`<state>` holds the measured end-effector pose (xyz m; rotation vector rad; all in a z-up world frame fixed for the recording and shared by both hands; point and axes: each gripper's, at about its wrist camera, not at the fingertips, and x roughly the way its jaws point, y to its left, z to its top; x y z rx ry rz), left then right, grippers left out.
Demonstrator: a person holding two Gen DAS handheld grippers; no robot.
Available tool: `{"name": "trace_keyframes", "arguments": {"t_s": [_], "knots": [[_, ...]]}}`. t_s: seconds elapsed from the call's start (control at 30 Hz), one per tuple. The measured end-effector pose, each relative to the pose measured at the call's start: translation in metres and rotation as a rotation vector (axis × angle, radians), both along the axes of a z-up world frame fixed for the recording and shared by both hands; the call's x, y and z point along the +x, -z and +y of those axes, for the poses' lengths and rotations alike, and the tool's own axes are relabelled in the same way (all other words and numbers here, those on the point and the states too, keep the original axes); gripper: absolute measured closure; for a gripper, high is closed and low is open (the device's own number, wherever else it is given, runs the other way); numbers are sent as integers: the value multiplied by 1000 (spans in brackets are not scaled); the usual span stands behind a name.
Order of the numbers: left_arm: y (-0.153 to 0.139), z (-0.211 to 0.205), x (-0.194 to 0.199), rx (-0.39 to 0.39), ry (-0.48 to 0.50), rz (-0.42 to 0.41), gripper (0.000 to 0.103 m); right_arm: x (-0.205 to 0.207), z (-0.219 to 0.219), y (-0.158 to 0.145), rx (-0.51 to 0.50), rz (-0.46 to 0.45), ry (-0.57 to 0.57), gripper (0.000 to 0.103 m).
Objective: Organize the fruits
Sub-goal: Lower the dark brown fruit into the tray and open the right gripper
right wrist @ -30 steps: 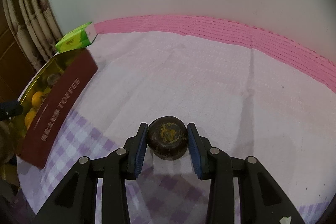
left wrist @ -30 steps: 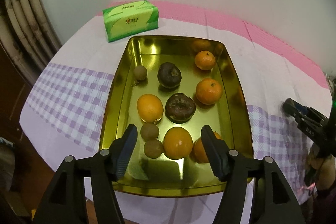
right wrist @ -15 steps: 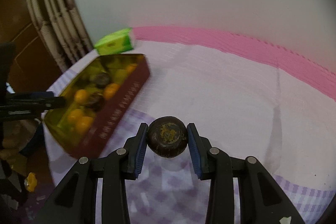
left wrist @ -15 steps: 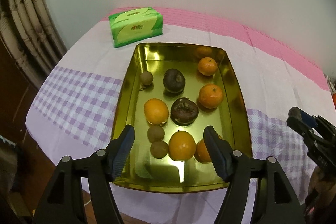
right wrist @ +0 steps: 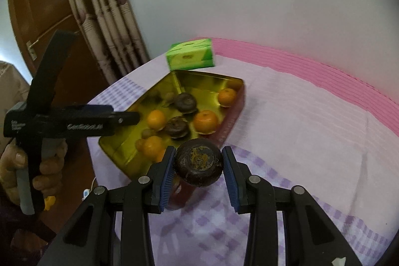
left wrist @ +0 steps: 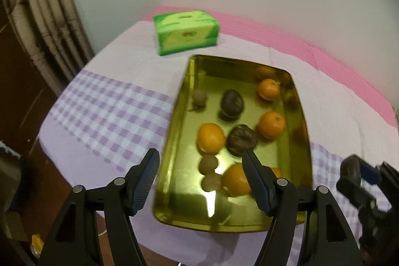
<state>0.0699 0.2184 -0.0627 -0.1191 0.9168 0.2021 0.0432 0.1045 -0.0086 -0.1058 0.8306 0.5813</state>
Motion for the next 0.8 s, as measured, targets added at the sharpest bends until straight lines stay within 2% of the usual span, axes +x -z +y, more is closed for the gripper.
{"name": "trace_keyframes", "arguments": {"t_s": [0.13,0.4,0.8], "knots": [[-1,10,-1,-1,-45,-4,32,2,18,4,-11,13,-40,68],[-4,16,-1,28,-74,-6,29,8,47,17,-39,40,-95,68],[-3,20,0,16,-79,4,28,41,55,41,-102,66,-60,68]]}}
